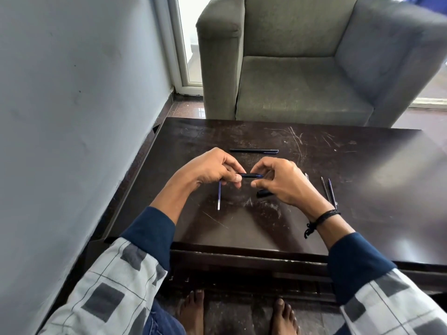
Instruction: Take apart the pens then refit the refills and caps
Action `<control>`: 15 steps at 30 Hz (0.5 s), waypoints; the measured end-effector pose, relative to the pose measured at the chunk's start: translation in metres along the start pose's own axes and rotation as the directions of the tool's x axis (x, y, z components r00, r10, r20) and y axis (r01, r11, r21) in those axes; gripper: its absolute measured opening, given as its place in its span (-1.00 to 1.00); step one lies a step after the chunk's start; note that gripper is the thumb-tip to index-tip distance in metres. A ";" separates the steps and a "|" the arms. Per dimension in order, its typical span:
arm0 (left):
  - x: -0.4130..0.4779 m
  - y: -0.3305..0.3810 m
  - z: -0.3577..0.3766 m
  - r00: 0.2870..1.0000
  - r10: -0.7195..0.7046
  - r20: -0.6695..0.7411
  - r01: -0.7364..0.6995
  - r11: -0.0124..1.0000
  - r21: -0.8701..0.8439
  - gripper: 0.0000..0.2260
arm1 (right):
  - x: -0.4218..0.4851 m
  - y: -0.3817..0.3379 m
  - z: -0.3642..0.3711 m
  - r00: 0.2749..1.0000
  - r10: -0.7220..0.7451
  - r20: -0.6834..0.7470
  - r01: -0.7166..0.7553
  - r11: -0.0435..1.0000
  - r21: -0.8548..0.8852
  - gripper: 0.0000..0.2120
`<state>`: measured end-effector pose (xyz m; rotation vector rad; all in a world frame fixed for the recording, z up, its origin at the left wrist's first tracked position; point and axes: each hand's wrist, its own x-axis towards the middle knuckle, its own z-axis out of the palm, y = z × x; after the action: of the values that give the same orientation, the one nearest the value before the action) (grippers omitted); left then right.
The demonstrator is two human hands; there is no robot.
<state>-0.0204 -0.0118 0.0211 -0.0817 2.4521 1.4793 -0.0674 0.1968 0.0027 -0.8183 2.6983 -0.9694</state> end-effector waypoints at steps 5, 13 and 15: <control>0.002 -0.002 -0.001 1.000 0.000 0.014 0.000 1.000 0.011 -0.83 | 0.001 0.001 0.000 1.000 0.003 0.014 -0.003 1.000 -0.009 -0.93; 0.003 -0.003 -0.001 1.000 0.002 0.011 -0.002 1.000 0.013 -0.83 | 0.000 0.000 0.000 1.000 -0.008 -0.008 0.008 0.999 -0.039 -0.97; 0.003 -0.004 -0.002 1.000 0.003 0.009 -0.003 1.000 0.017 -0.84 | 0.001 0.001 0.000 1.000 -0.004 0.016 0.004 1.000 -0.027 -0.95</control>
<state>-0.0233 -0.0156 0.0179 -0.0677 2.4587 1.4561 -0.0688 0.1971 0.0021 -0.8332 2.7034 -0.9254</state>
